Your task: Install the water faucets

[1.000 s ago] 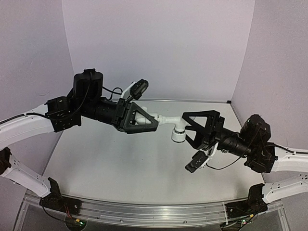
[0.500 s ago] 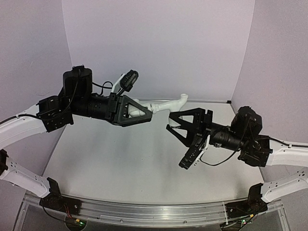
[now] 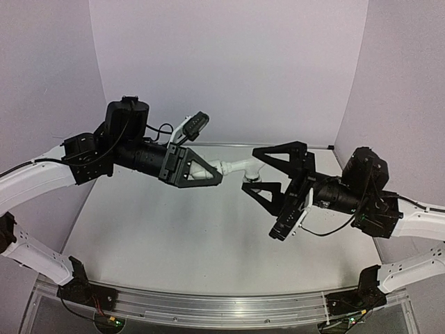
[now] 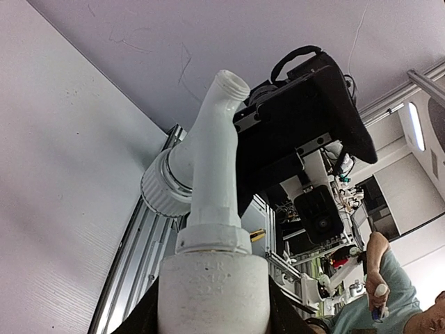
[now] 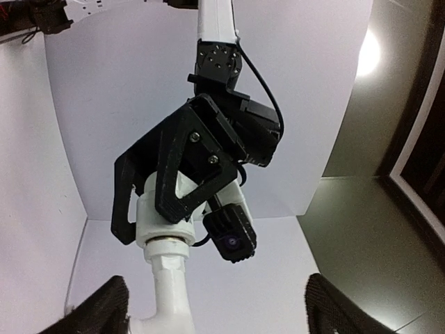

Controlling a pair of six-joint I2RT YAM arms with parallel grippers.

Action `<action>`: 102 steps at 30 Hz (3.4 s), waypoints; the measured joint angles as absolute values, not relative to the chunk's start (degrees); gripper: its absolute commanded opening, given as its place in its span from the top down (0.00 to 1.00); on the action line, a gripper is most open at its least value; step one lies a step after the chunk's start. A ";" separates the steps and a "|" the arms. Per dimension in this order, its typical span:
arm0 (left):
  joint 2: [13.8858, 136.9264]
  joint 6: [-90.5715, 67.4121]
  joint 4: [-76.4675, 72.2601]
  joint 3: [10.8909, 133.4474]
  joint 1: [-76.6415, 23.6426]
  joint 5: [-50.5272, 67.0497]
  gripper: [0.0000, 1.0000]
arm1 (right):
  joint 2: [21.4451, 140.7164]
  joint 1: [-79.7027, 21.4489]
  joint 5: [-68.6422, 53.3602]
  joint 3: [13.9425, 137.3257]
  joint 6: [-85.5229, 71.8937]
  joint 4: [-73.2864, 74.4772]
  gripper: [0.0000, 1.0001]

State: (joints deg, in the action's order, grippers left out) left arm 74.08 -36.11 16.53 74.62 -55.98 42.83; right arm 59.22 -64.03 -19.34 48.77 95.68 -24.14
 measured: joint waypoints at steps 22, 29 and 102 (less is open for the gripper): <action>77.45 -43.20 13.98 74.61 -54.92 54.55 1.00 | 59.29 -64.05 -18.15 42.09 114.00 -22.35 0.07; 78.67 -43.53 13.98 74.61 -54.92 55.92 1.00 | 60.66 -64.05 -18.30 42.11 114.59 -26.96 0.36; 83.45 -40.17 22.24 81.18 -54.26 66.13 1.00 | 57.65 -64.05 -24.60 45.19 117.17 -16.68 0.71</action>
